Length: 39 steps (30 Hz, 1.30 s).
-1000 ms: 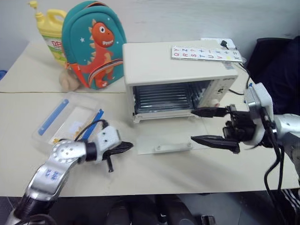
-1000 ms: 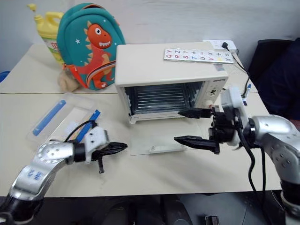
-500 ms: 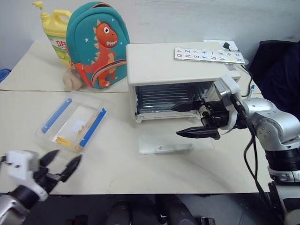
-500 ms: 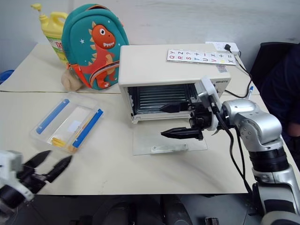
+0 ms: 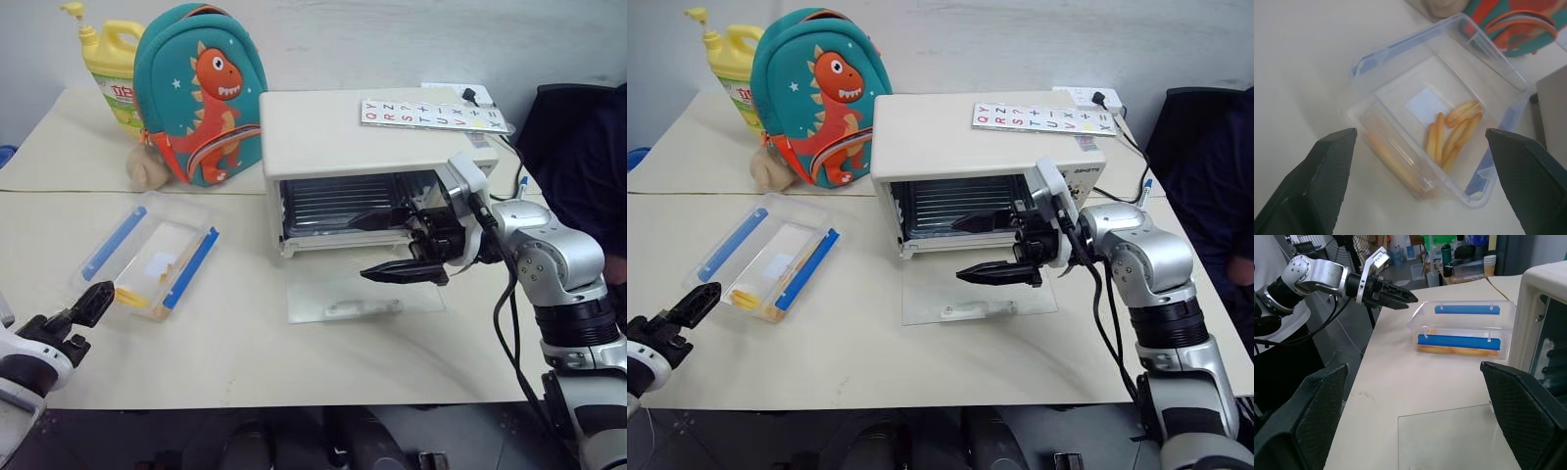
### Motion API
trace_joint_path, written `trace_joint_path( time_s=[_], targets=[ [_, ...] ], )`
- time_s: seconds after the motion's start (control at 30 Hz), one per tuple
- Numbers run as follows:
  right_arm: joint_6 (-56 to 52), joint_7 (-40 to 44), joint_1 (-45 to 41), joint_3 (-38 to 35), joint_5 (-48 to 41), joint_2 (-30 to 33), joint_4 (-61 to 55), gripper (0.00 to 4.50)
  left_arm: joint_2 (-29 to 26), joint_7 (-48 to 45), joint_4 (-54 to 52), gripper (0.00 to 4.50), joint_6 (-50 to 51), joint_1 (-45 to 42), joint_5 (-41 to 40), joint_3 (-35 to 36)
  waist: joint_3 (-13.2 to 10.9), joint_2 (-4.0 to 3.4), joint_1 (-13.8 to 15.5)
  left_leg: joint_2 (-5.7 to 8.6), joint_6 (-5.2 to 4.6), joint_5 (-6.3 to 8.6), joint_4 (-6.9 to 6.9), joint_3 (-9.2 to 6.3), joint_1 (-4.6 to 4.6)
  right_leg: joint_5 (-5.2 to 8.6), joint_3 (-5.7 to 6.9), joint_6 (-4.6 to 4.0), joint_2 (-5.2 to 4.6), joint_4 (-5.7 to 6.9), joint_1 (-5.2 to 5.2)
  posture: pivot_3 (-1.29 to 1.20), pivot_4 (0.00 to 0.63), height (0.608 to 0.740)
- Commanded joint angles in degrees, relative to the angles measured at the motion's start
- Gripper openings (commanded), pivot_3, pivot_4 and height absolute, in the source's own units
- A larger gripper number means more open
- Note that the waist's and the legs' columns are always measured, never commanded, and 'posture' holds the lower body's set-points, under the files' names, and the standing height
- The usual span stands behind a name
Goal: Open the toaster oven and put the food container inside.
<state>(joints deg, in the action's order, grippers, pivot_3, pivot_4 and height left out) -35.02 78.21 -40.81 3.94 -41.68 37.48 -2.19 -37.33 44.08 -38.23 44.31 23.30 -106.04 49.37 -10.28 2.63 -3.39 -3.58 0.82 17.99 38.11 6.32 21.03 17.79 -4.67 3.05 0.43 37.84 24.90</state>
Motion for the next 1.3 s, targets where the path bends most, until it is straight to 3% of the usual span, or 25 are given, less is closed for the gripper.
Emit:
trace_joint_path(
  time_s=[0.03, 0.3, 0.47, 0.57, 0.83, 0.97, 1.0, 1.13, 1.23, 1.3],
  targets=[
    [0.3, -0.7, 0.9, -2.3, -0.9, -0.2, -2.4, 4.50, -1.9, 10.7, -2.6, 4.47, -8.4, 0.0, -6.7, -3.4, 0.0, -0.04, 0.1, 0.01, 0.01, -0.01, 0.00, 0.01, -0.04, 0.00, 0.01, 0.00, -0.01, -0.02, -0.07, 0.00, 0.150, 0.740],
    [-0.4, -3.0, 2.9, -3.6, -1.9, 0.1, -5.4, 4.50, -4.1, 24.1, 3.1, 4.47, -15.1, -7.7, -7.0, -13.0, 0.0, -0.04, 0.4, 0.05, 0.34, -0.16, -0.11, 0.11, -0.51, 0.07, 0.01, -0.13, 0.07, -0.12, -0.51, 0.00, 0.150, 0.740],
    [-1.1, -4.5, 4.7, -4.7, -2.6, 0.1, -7.7, 4.50, -6.0, 25.7, 11.5, 4.47, -12.6, -18.4, -7.0, -18.3, 0.0, -0.04, 0.6, 0.04, 0.42, -0.18, -0.13, 0.21, -0.57, 0.08, -0.05, -0.13, 0.12, -0.11, -0.50, 0.00, 0.150, 0.740],
    [-1.4, -5.6, 5.6, -5.5, -3.2, 0.1, -9.2, 4.50, -6.2, 27.4, 15.8, 3.84, -11.2, -22.2, -7.0, -19.7, 0.0, -0.04, 0.9, 0.04, 0.43, -0.19, -0.14, 0.28, -0.58, 0.08, -0.10, -0.13, 0.12, -0.12, -0.50, 0.00, 0.150, 0.740],
    [-1.6, -7.6, 8.1, -7.3, -4.2, 1.1, -12.1, 4.50, -8.9, 27.9, 20.7, 1.33, -7.2, -24.4, -7.0, -19.3, 0.0, -0.04, 0.8, 0.01, 0.48, -0.19, -0.17, 0.38, -0.60, 0.08, -0.19, -0.12, 0.14, -0.13, -0.45, 0.00, 0.150, 0.740],
    [-1.3, -8.5, 9.2, -8.0, -4.0, 1.6, -12.4, 4.50, -14.5, 22.6, 23.7, 0.14, -0.3, -19.6, -7.0, -16.9, 0.0, -0.04, 0.3, 0.00, 0.50, -0.18, -0.22, 0.42, -0.61, 0.09, -0.23, -0.13, 0.14, -0.13, -0.41, 0.00, 0.150, 0.740],
    [-1.4, -8.7, 9.4, -8.2, -4.1, 1.7, -12.3, 4.50, -17.1, 20.6, 24.8, 0.03, 1.9, -18.1, -7.0, -16.4, 0.0, -0.02, 0.2, 0.00, 0.50, -0.18, -0.25, 0.44, -0.63, 0.10, -0.23, -0.15, 0.14, -0.13, -0.40, 0.00, 0.150, 0.740],
    [-3.2, -9.6, 9.9, -9.9, -5.4, 2.4, -12.0, 4.50, -28.8, 6.2, 29.5, 0.02, 12.6, -15.1, -3.7, -14.4, -0.1, -0.04, 0.1, -0.02, 0.60, -0.22, -0.34, 0.46, -0.71, 0.16, -0.23, -0.25, 0.18, -0.11, -0.39, 0.00, 0.150, 0.740],
    [-3.8, -10.1, 11.2, -11.3, -5.7, 3.7, -12.7, 4.50, -34.0, -6.0, 30.7, 0.02, 17.8, -16.0, 1.1, -14.1, -0.2, -0.09, 0.4, 0.01, 0.63, -0.24, -0.40, 0.51, -0.70, 0.20, -0.22, -0.33, 0.18, -0.15, -0.33, 0.00, 0.150, 0.740],
    [-2.8, -11.2, 13.2, -13.0, -4.6, 4.7, -13.7, 4.50, -36.3, -14.4, 30.5, 0.02, 20.8, -17.7, 2.9, -14.7, -0.2, -0.07, 0.7, 0.05, 0.63, -0.23, -0.50, 0.51, -0.68, 0.63, -0.20, -1.09, 0.14, -0.30, -0.34, 0.00, 0.150, 0.740]
  ],
)
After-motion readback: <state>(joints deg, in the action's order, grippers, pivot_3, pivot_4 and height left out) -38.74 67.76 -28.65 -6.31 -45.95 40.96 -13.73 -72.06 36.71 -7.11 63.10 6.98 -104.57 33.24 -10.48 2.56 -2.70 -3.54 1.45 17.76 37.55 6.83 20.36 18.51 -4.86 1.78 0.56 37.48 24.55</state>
